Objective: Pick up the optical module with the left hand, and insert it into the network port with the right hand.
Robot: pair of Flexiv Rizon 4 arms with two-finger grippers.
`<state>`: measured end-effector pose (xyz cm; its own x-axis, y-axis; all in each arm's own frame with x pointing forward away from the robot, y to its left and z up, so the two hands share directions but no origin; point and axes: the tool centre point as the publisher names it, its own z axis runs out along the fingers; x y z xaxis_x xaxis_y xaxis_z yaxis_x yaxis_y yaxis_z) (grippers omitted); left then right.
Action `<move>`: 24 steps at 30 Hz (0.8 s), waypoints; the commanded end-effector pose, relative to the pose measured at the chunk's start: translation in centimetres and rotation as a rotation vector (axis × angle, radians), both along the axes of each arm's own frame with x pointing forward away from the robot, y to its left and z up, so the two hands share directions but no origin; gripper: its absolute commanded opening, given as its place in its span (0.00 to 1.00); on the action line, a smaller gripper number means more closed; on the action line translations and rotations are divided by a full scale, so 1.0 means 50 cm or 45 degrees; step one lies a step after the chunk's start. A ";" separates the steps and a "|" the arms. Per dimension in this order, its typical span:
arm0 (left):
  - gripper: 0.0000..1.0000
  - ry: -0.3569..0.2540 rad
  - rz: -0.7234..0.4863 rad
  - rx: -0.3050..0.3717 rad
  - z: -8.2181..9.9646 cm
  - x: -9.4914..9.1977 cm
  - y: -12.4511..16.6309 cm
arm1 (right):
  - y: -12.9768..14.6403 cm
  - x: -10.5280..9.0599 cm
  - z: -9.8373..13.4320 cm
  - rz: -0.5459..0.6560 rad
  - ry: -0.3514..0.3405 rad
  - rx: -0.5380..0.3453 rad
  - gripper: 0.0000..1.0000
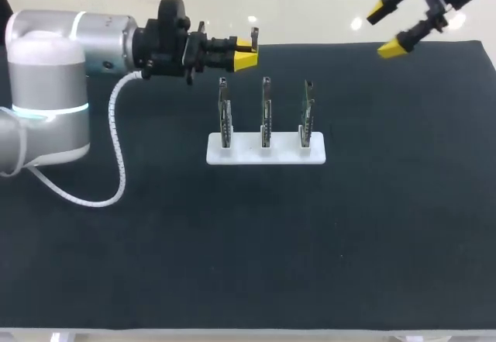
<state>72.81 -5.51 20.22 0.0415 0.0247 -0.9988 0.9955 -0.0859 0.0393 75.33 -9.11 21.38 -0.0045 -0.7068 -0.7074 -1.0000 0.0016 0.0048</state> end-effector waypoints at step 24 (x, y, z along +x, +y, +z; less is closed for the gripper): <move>0.00 0.001 -0.002 0.001 0.000 0.002 0.000 | 0.308 -0.049 0.055 -0.199 0.000 0.014 1.00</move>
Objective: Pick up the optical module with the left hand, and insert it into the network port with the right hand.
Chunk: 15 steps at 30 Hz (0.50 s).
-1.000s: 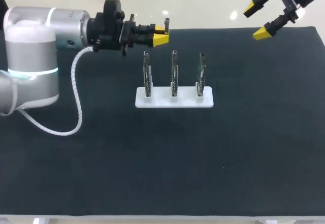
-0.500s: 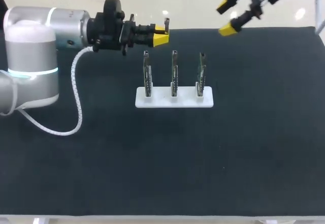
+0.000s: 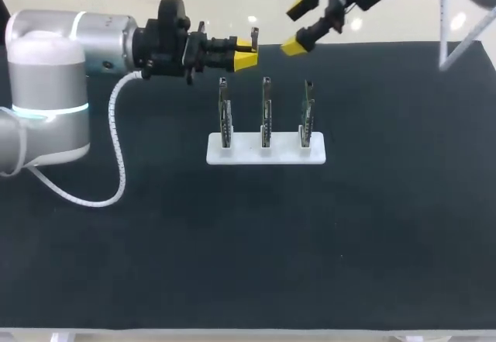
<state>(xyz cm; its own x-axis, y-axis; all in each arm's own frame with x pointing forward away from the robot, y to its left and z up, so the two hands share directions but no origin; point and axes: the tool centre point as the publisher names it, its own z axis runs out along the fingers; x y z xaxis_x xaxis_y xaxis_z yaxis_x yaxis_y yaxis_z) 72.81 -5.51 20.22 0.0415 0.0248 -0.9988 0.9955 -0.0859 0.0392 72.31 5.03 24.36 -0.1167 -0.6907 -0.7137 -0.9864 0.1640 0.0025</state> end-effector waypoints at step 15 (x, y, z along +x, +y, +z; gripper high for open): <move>0.00 0.000 -0.002 0.001 0.000 0.002 0.000 | 0.100 0.031 0.005 0.043 -0.008 0.012 1.00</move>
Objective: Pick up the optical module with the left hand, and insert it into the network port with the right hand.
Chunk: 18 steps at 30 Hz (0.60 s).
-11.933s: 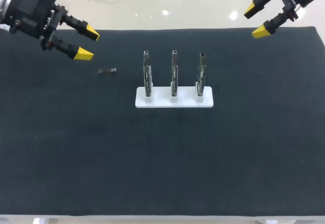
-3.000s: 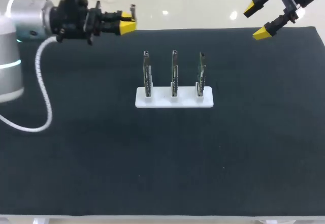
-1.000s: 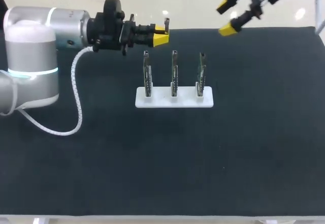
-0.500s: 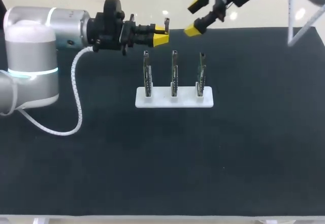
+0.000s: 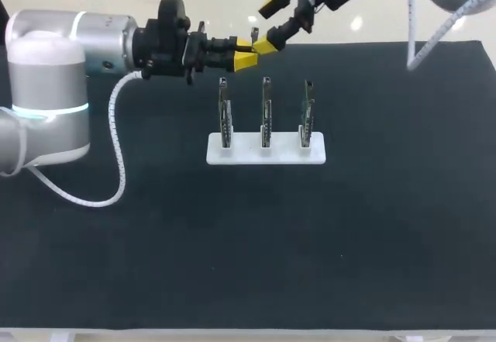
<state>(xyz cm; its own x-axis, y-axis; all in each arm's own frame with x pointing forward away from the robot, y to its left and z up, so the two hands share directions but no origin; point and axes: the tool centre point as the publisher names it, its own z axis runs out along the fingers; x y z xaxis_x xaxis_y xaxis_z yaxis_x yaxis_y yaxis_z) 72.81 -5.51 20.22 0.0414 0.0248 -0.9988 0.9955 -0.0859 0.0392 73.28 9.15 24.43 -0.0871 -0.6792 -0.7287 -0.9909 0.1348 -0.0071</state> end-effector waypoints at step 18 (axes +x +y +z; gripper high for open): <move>0.00 0.000 -0.002 0.001 0.000 0.002 0.000 | 0.036 -0.007 0.003 -0.017 0.017 -0.028 0.79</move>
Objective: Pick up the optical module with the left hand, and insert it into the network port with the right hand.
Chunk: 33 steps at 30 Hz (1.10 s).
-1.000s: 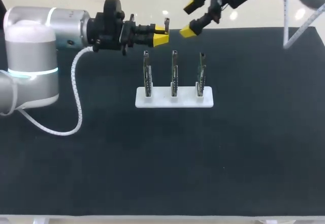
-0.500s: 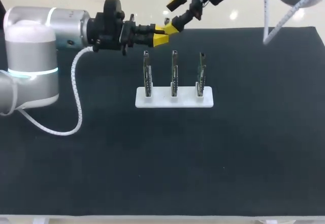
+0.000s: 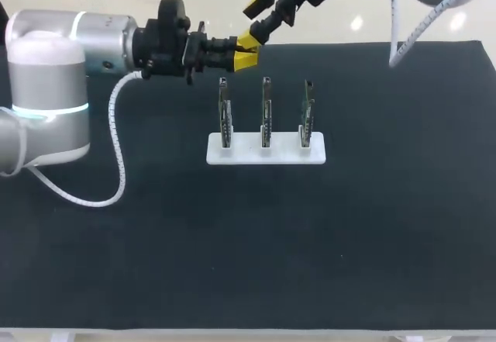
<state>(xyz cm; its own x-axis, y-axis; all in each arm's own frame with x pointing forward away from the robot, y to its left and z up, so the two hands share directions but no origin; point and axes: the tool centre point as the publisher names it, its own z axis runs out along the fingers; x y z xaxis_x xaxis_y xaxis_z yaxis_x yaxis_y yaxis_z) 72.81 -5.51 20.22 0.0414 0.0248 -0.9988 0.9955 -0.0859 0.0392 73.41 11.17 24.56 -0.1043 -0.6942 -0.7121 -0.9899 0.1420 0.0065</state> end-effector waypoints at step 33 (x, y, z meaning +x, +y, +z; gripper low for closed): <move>1.00 0.000 -0.002 0.001 0.000 0.002 0.000 | -0.023 -0.006 -0.006 0.019 0.001 -0.011 0.00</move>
